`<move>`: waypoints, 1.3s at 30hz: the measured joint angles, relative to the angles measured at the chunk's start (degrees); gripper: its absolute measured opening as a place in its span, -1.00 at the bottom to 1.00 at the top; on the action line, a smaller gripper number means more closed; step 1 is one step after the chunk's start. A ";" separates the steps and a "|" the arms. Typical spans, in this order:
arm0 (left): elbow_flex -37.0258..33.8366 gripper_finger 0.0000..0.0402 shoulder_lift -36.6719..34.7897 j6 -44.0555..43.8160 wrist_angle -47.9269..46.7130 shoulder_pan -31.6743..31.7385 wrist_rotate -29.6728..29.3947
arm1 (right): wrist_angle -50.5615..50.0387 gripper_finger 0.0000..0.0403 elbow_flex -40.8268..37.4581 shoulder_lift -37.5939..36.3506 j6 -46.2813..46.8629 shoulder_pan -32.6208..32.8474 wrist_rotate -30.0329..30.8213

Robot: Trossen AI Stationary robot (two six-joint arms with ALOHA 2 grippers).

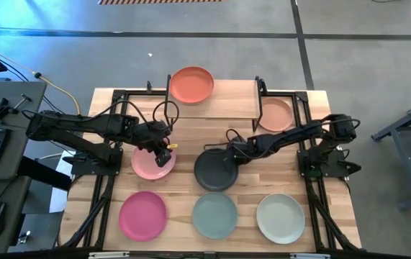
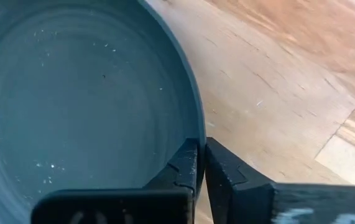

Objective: Place and stack plates onto a shelf
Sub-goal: Stack the black plate on top of the orange plate on the shelf

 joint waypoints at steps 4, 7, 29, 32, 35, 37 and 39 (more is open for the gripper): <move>0.00 -0.63 0.00 -0.08 0.00 0.11 -0.23 | -0.41 -1.00 0.00 -0.60 -0.80 -0.96 -1.19; -0.02 -0.63 0.00 -0.09 0.02 0.11 -0.23 | -0.07 -1.00 0.00 -1.75 -1.71 -1.80 -1.32; -0.02 -0.63 0.02 -0.09 0.09 0.11 -0.51 | 0.47 -1.00 0.00 -15.16 -6.05 -5.56 -1.55; -0.02 -0.63 0.02 -0.13 0.24 0.20 -0.49 | 0.90 -1.00 0.00 -17.52 -6.12 -5.58 -1.56; -0.02 -0.63 0.02 -1.51 0.61 1.01 -0.21 | 1.40 -1.00 0.00 -20.06 -6.14 -5.58 -0.90; -0.02 -0.63 0.02 -3.16 0.94 1.89 -0.21 | 1.63 -1.00 0.00 -21.47 -6.29 -5.58 0.31; -0.04 -0.63 0.02 -5.14 2.60 2.97 -0.21 | 2.25 -1.00 0.00 -22.54 -6.33 -5.60 1.76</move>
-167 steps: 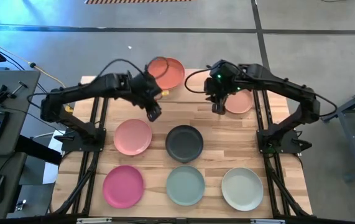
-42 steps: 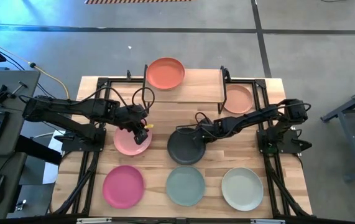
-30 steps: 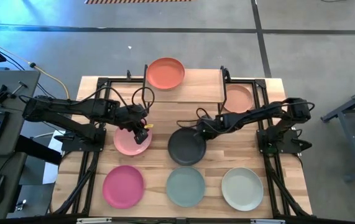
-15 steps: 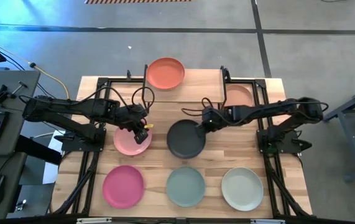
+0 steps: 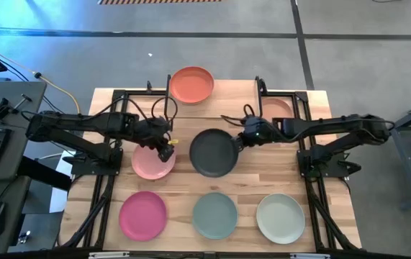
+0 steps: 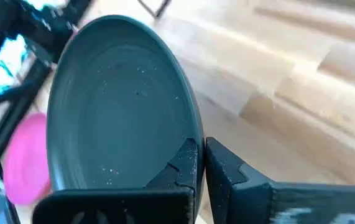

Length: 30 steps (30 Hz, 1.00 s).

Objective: Place and stack plates onto a shelf
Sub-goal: Stack the black plate on top of the orange plate on the shelf

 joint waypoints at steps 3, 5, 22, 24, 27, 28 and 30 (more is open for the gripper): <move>0.00 -0.63 0.00 -2.62 4.64 2.01 1.21 | 2.18 -1.00 0.00 -0.66 -0.53 -0.73 0.74; 0.00 -0.63 0.00 -3.76 7.77 3.50 2.52 | 3.37 -1.00 0.00 -0.89 -1.04 -1.49 0.76; 0.00 -0.63 3.82 -2.37 11.31 10.34 4.65 | 8.27 -1.00 0.00 -0.84 -3.60 -5.88 0.04; 0.01 -0.63 5.13 -1.94 12.55 10.34 4.84 | 8.32 -1.00 0.00 -0.84 -3.84 -6.14 -0.07; 0.02 -0.63 6.79 -1.47 15.06 10.34 6.42 | 8.27 -1.00 0.00 -0.84 -4.14 -6.37 -0.23; 0.02 -0.63 7.30 -1.51 15.74 10.34 6.69 | 8.23 -1.00 0.00 -0.84 -4.27 -6.38 -0.24; 0.00 -0.63 8.29 -1.47 16.05 10.34 6.93 | 8.37 -1.00 0.00 -0.84 -4.45 -6.40 -0.22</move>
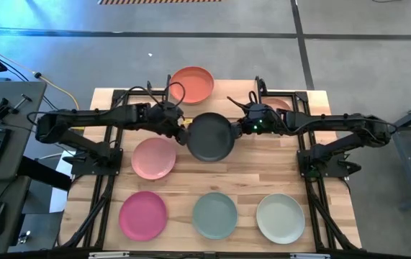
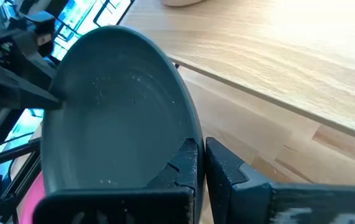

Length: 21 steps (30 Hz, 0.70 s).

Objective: Place and stack plates onto a shelf
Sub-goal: Stack the black plate on top of the orange plate on the shelf

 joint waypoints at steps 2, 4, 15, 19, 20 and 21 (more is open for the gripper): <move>0.00 -0.63 0.95 0.22 0.46 0.00 0.00 | -0.18 -1.00 0.00 0.00 0.00 0.01 -0.01; 0.00 -0.63 1.56 1.22 0.71 0.00 0.00 | -0.03 -1.00 0.00 0.00 -0.02 0.01 -0.02; -0.10 -0.94 2.42 2.74 0.17 0.17 -4.04 | -0.13 -1.00 0.00 0.00 -1.51 0.09 -1.26; -0.13 -0.96 2.44 3.02 0.13 0.16 -4.71 | -0.03 -1.00 0.00 0.00 -1.51 0.08 -2.05; -0.13 -0.96 2.44 3.11 0.13 0.18 -4.67 | -0.04 -1.00 0.00 0.00 -1.51 0.08 -2.14; -0.13 -0.96 2.44 3.15 0.13 0.33 -4.48 | -0.06 -1.00 0.00 0.00 -1.51 0.10 -2.16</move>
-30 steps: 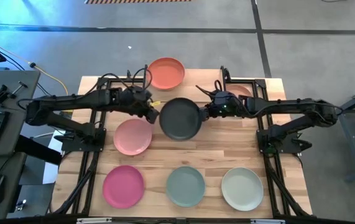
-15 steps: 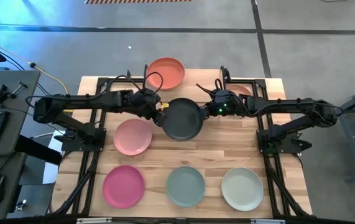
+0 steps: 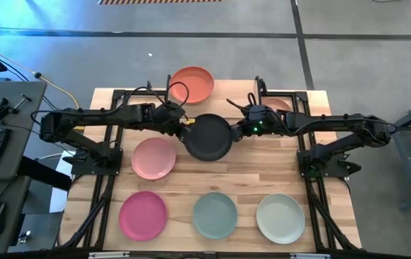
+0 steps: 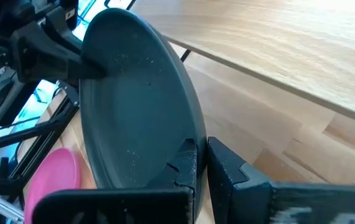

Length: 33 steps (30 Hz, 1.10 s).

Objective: Place and stack plates onto a shelf
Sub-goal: Stack the black plate on top of the orange plate on the shelf

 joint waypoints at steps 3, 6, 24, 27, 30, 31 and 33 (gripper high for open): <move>0.00 -0.97 0.00 0.34 0.04 0.57 0.50 | 0.20 -0.97 0.00 0.00 -0.92 -0.02 -0.05; 0.00 -0.97 -0.02 0.84 0.88 0.94 1.93 | 1.01 -0.85 0.00 0.00 -2.01 -0.02 -1.60; 5.09 -0.98 -0.12 4.94 1.15 6.59 8.49 | 8.18 -0.25 0.09 -7.51 -2.78 -4.69 -1.69; 6.13 -0.98 -0.15 6.35 0.43 8.64 9.55 | 8.94 -0.25 0.09 -10.31 -4.60 -6.63 -0.79; 7.52 -0.98 -0.17 7.25 0.27 11.09 9.84 | 9.22 -0.25 0.09 -12.66 -7.05 -8.49 -0.67; 8.08 -0.98 -0.17 7.43 0.17 12.08 9.77 | 9.19 -0.25 0.09 -13.33 -7.57 -9.06 -0.74; 9.35 -0.98 -0.17 8.08 -0.54 14.18 9.47 | 9.22 -0.25 0.07 -14.44 -8.88 -9.95 -0.98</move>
